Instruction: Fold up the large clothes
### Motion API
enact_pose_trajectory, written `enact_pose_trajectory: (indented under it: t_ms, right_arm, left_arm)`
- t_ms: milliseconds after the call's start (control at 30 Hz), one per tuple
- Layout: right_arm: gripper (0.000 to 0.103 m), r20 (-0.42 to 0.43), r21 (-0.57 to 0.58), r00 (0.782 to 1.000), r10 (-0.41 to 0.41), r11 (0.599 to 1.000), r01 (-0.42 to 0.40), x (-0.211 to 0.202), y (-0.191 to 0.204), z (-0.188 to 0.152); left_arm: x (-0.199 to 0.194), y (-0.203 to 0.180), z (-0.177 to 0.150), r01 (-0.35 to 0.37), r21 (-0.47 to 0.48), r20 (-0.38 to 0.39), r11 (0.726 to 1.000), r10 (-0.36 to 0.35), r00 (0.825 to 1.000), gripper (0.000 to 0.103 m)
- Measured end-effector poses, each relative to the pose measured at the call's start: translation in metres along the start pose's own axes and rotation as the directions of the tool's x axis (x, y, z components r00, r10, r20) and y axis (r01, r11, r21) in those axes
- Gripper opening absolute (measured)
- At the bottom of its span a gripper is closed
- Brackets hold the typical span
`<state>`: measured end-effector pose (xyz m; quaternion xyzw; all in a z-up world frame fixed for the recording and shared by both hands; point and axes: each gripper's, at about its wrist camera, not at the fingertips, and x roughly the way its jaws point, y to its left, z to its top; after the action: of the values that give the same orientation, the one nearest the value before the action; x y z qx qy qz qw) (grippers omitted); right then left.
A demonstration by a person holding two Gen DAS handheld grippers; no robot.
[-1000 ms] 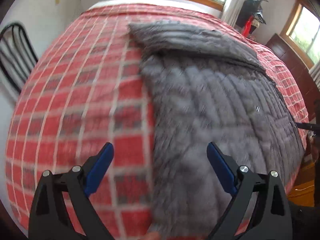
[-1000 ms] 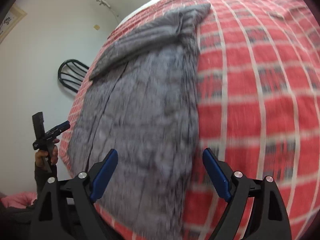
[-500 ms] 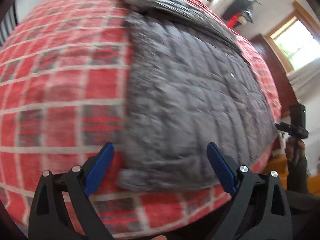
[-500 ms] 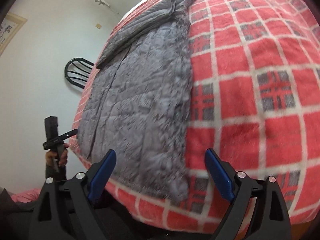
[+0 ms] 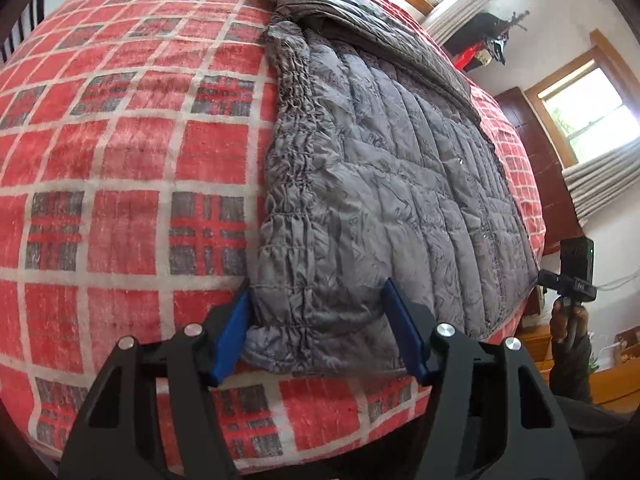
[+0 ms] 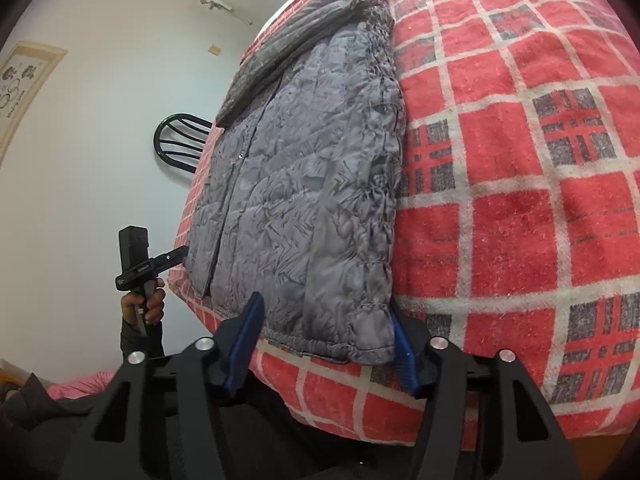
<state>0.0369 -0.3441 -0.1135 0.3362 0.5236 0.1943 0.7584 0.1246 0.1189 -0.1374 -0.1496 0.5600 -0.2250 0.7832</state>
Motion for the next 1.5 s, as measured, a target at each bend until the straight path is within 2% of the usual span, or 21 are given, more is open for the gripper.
enact_pose_trajectory:
  t_ms: [100,133,167,200,233,267,300,433,567,800,967,1200,1367,1500]
  right_arm:
    - [0.052,0.01,-0.014,1.0,0.003,1.0,-0.003,0.001,0.003,0.001]
    - [0.049,0.014,-0.02,1.0,-0.001,1.0,0.001,0.001,0.004,0.003]
    - [0.04,0.019,-0.032,1.0,-0.008,0.999,0.008,0.001,0.007,0.003]
    - [0.03,0.024,-0.043,1.0,-0.012,0.999,0.013,0.001,0.009,0.003]
    - [0.025,0.035,-0.052,0.999,-0.015,0.998,0.017,0.0,0.011,0.004]
    - [0.016,0.046,-0.055,0.999,-0.017,0.998,0.019,-0.002,0.012,0.004]
    - [0.014,0.05,-0.058,0.999,-0.016,0.998,0.019,-0.004,0.013,0.004]
    - [0.011,0.067,-0.074,0.998,-0.004,0.997,0.009,-0.011,0.018,0.006]
    - [0.01,0.102,-0.099,0.995,0.018,0.995,-0.008,-0.022,0.032,0.015]
    - [0.009,0.202,-0.158,0.979,0.022,0.987,0.01,-0.049,0.064,0.053]
    - [0.009,0.274,-0.182,0.962,-0.01,0.981,0.062,-0.061,0.082,0.098]
    - [0.009,0.328,-0.139,0.942,-0.066,0.983,0.117,-0.06,0.081,0.17]
    - [0.009,0.324,-0.077,0.938,-0.127,0.984,0.16,-0.038,0.066,0.227]
    - [0.009,0.297,-0.015,0.937,-0.186,0.98,0.199,-0.012,0.047,0.27]
  left_arm:
    - [0.006,-0.011,0.001,-0.054,0.037,-0.005,0.998,0.054,0.999,0.064]
    - [0.007,-0.015,0.004,-0.066,0.047,-0.003,0.997,0.066,0.998,0.059]
    - [0.007,-0.018,0.006,-0.065,0.049,-0.003,0.997,0.066,0.998,0.044]
    - [0.006,-0.021,0.007,-0.064,0.047,-0.001,0.997,0.064,0.998,0.037]
    - [0.005,-0.024,0.008,-0.07,0.049,0.002,0.996,0.07,0.998,0.028]
    - [0.003,-0.027,0.009,-0.073,0.054,0.006,0.996,0.073,0.997,0.023]
    - [0.001,-0.029,0.008,-0.076,0.06,0.012,0.995,0.075,0.997,0.021]
    - [-0.011,-0.039,0.008,-0.078,0.073,0.047,0.994,0.074,0.996,0.014]
    - [-0.034,-0.048,0.013,-0.047,0.075,0.109,0.996,0.038,0.993,0.011]
    - [-0.069,-0.063,0.048,0.019,0.075,0.2,0.997,-0.033,0.979,0.009]
    - [-0.079,-0.07,0.094,0.06,0.065,0.234,0.996,-0.074,0.97,0.008]
    - [-0.075,-0.056,0.17,0.121,-0.042,0.248,0.992,-0.107,0.963,0.008]
    - [-0.051,-0.039,0.228,0.113,-0.138,0.219,0.984,-0.081,0.972,0.009]
    - [-0.012,-0.024,0.269,0.075,-0.204,0.149,0.976,-0.045,0.988,0.009]
